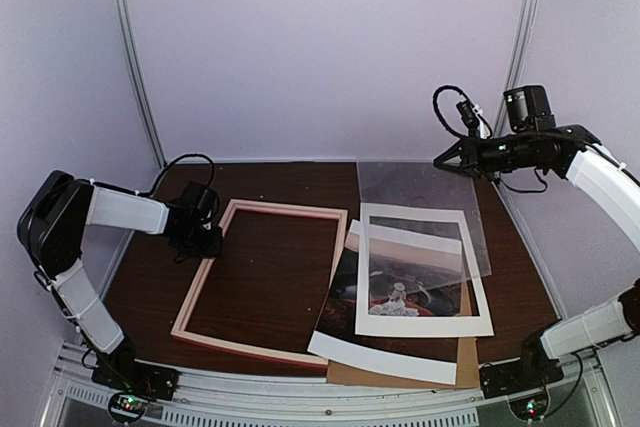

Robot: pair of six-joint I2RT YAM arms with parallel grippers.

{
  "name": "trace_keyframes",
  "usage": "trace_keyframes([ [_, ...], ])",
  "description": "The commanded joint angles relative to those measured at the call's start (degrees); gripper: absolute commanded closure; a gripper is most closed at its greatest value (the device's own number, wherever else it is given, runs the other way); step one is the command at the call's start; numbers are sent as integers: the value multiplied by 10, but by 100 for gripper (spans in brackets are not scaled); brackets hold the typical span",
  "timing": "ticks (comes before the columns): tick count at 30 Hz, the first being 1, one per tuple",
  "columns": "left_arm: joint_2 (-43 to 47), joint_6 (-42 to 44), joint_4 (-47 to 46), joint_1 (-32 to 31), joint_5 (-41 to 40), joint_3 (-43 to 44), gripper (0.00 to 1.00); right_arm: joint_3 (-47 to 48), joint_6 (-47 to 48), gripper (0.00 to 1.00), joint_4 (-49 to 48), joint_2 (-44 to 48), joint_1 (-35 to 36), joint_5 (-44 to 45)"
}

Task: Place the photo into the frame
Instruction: Adjust the frame body at the center of the board.

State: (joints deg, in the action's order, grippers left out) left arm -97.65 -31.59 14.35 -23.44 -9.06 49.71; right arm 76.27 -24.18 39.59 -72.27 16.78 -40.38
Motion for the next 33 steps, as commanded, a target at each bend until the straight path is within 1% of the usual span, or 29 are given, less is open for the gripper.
trace_keyframes([
  [1,-16,-38,94,-38,55,-4,94,22,2,100,-14,-13,14,18],
  [8,8,-22,107,-1,53,-9,99,49,-24,100,-37,-43,57,21],
  [16,30,-6,119,30,46,-26,100,127,-50,100,-67,-110,131,39],
  [23,73,0,108,80,57,-63,100,198,-81,100,-105,-193,185,41],
  [27,86,0,110,89,62,-64,100,235,-115,100,-141,-247,225,44],
  [33,103,4,105,110,71,-75,100,282,-152,100,-170,-305,271,80],
])
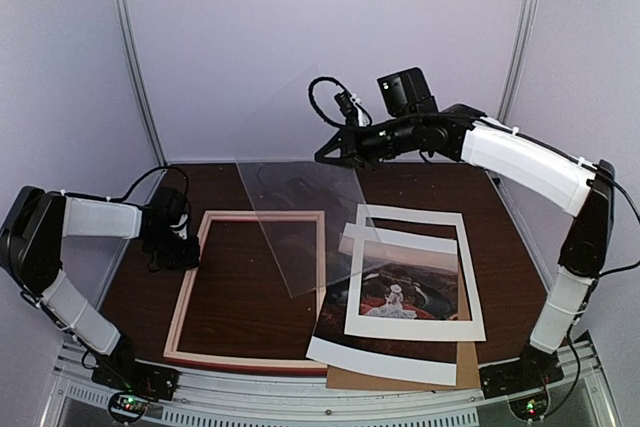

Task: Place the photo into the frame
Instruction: Adjust the frame body at the center of the board.

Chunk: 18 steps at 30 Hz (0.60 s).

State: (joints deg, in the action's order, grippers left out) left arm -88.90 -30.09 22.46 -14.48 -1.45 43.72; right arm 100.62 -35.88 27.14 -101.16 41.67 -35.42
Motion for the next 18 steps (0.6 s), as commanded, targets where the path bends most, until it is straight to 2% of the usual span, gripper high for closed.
trace_keyframes([
  [1,17,-9,23,25,-4,-17,100,45,-37,100,-45,-23,26,35],
  [6,7,-3,13,44,8,-9,100,65,-39,100,-37,-46,34,46],
  [12,-34,5,7,57,15,50,100,88,-8,100,9,-43,32,66],
  [18,-73,31,19,57,23,103,100,62,11,100,39,-13,16,76],
])
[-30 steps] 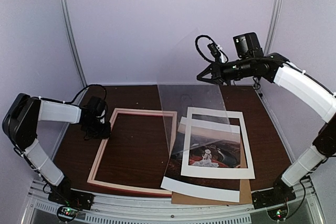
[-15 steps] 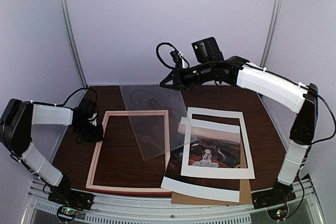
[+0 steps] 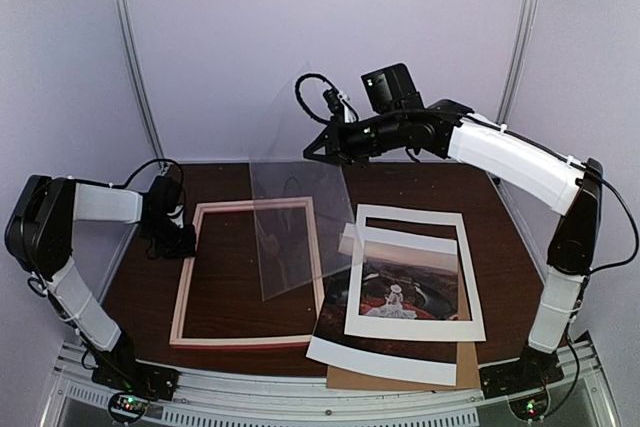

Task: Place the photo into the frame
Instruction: Adjust the frame body at the center of the board, then move the backboard to the center of the board.

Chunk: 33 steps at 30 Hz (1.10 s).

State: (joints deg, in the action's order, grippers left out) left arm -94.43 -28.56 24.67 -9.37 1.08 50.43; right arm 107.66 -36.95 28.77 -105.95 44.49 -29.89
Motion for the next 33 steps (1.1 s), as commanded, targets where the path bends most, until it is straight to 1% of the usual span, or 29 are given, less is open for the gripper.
trace_keyframes([
  [1,-24,20,0,6,-2,43,100,-17,24,100,24,43,-16,23],
  [3,-38,29,14,6,-27,63,100,-35,30,100,32,60,-25,28],
  [4,-42,34,22,6,-35,72,96,-42,35,100,38,71,-29,33],
  [5,-41,36,28,6,-43,77,90,-50,41,100,47,82,-33,40],
  [8,-9,37,24,6,-62,69,63,-74,64,100,79,119,-51,64],
  [10,31,36,11,5,-65,53,41,-96,72,100,93,146,-69,73],
  [11,51,37,8,1,-71,47,32,-107,77,100,99,160,-80,76],
  [12,71,41,8,-4,-77,42,25,-119,81,100,107,174,-91,80],
  [13,89,45,7,-15,-85,39,22,-130,86,100,115,187,-103,84],
  [14,108,50,7,-27,-94,35,19,-140,90,100,121,201,-116,88],
  [17,142,67,5,-97,-103,35,17,-174,102,100,139,240,-161,88],
  [20,154,98,-1,-189,-95,45,17,-202,115,100,152,273,-223,78],
  [23,151,148,-19,-289,-61,51,17,-222,125,100,161,299,-276,64],
  [27,113,201,-26,-406,-31,72,17,-241,133,100,166,313,-338,37],
  [30,58,243,-27,-488,-23,100,16,-252,135,100,168,320,-374,30],
  [31,38,255,-27,-518,-14,113,16,-255,134,100,168,321,-386,28],
  [33,-10,273,-21,-557,19,147,15,-266,133,100,164,323,-408,18],
])
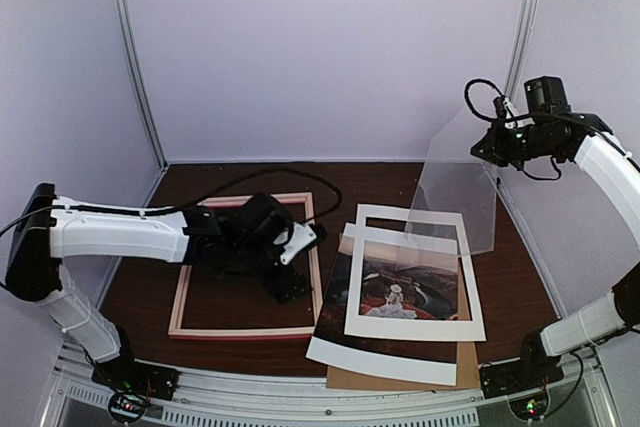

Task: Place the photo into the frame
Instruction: Move the backboard to the center of the board.

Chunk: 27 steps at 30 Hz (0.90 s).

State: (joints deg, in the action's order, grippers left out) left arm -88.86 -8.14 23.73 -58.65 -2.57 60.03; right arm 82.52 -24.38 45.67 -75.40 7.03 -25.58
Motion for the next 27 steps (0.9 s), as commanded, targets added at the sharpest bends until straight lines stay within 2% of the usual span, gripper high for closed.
trace_keyframes([
  [1,-89,82,-5,-83,63,70,14,-19,7,100,-8,18,-44,-31],
  [6,-190,143,31,-150,89,166,12,-31,10,100,-9,22,-63,-48],
  [11,-238,171,53,-185,130,220,9,-36,13,100,-6,24,-81,-55],
  [15,-270,193,79,-217,143,255,2,-40,15,100,-10,23,-83,-60],
  [27,-333,212,93,-251,74,303,2,-62,12,100,-21,34,-83,-77],
])
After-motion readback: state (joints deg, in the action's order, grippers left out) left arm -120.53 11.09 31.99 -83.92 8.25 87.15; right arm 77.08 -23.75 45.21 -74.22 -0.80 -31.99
